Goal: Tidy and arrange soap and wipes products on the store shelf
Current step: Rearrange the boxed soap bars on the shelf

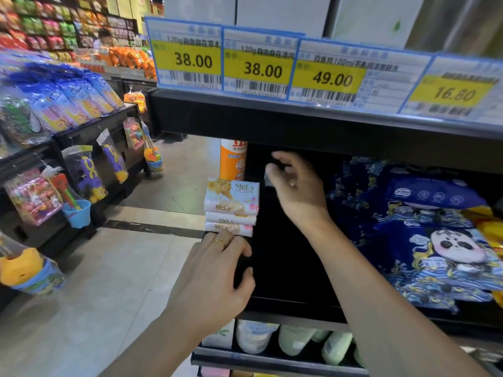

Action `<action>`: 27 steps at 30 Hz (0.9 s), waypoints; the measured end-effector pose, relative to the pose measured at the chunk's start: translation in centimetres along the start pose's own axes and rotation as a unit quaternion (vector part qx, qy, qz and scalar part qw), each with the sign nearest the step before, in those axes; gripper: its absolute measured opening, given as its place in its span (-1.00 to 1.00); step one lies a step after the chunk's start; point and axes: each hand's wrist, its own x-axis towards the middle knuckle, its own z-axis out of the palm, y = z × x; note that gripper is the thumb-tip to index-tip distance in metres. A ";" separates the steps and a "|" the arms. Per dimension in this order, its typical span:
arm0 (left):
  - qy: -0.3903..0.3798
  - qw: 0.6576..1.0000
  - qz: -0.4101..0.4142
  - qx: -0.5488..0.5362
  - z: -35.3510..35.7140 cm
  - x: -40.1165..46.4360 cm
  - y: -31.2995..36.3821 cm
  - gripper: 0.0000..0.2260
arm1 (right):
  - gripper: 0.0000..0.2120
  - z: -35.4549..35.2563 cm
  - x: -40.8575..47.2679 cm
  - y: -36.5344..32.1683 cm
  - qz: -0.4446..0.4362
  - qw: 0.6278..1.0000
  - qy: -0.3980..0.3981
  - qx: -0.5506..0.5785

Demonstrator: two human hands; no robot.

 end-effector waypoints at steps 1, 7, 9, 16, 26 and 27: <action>-0.010 1.000 0.005 0.006 0.0 0.0 0.0 -0.73 | -0.72 0.2 1.0 1.2 0.051 0.998 0.028 -0.023; -0.020 1.000 0.006 0.004 -0.1 0.1 -0.1 -0.70 | -0.47 2.2 4.5 7.7 0.207 0.944 -0.060 -0.249; -0.018 1.000 0.007 0.002 -0.1 0.1 -0.1 -0.70 | -0.29 3.2 5.0 8.1 0.224 0.923 -0.082 -0.302; -0.023 1.000 0.010 -0.004 0.0 0.2 -0.3 -0.72 | -0.16 4.4 5.5 7.3 0.170 0.904 -0.157 -0.358; -0.017 1.000 0.004 -0.003 0.0 0.2 -0.1 -0.71 | -0.48 2.6 2.4 3.8 0.195 0.927 -0.123 -0.296; -0.015 1.000 0.003 -0.004 0.0 0.2 -0.1 -0.71 | -0.48 2.3 1.8 3.5 0.204 0.924 -0.125 -0.299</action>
